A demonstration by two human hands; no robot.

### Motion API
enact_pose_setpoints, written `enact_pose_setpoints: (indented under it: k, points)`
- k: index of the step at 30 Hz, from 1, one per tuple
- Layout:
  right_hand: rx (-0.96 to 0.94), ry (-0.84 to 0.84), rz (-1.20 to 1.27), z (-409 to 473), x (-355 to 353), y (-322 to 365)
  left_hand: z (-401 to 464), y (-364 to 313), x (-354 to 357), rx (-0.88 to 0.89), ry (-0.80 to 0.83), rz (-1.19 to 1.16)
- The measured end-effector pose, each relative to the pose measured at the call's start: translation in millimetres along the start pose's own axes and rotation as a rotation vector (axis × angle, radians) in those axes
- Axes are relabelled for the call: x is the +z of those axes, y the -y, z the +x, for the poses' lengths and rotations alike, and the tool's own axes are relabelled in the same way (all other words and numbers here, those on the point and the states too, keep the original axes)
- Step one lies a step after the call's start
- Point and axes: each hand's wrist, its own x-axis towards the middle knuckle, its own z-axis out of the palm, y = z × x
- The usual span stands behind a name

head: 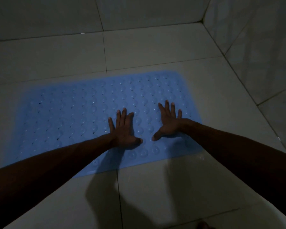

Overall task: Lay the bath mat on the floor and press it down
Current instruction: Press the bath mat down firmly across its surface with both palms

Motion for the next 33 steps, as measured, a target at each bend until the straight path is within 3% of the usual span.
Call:
enact_pose_setpoints:
  k: [5,11,17,21,33]
  points:
    - [-0.015,-0.033,0.131,3.8,2.2,-5.1,-4.6,-12.3,-1.3,-0.028,-0.005,0.047]
    - [0.031,-0.074,0.092,3.7,5.1,1.0,7.7,-2.5,-9.1,-0.117,0.006,0.034]
    - [0.177,-0.153,0.087,8.2,-7.9,13.5,12.6,13.8,-16.1,-0.096,0.02,0.1]
    - [0.245,-0.068,0.101,8.7,-23.4,12.3,16.1,12.7,-19.3,-0.125,0.013,-0.006]
    - [0.165,-0.066,0.124,8.4,-14.3,2.2,18.9,7.3,-15.3,-0.166,-0.06,-0.063]
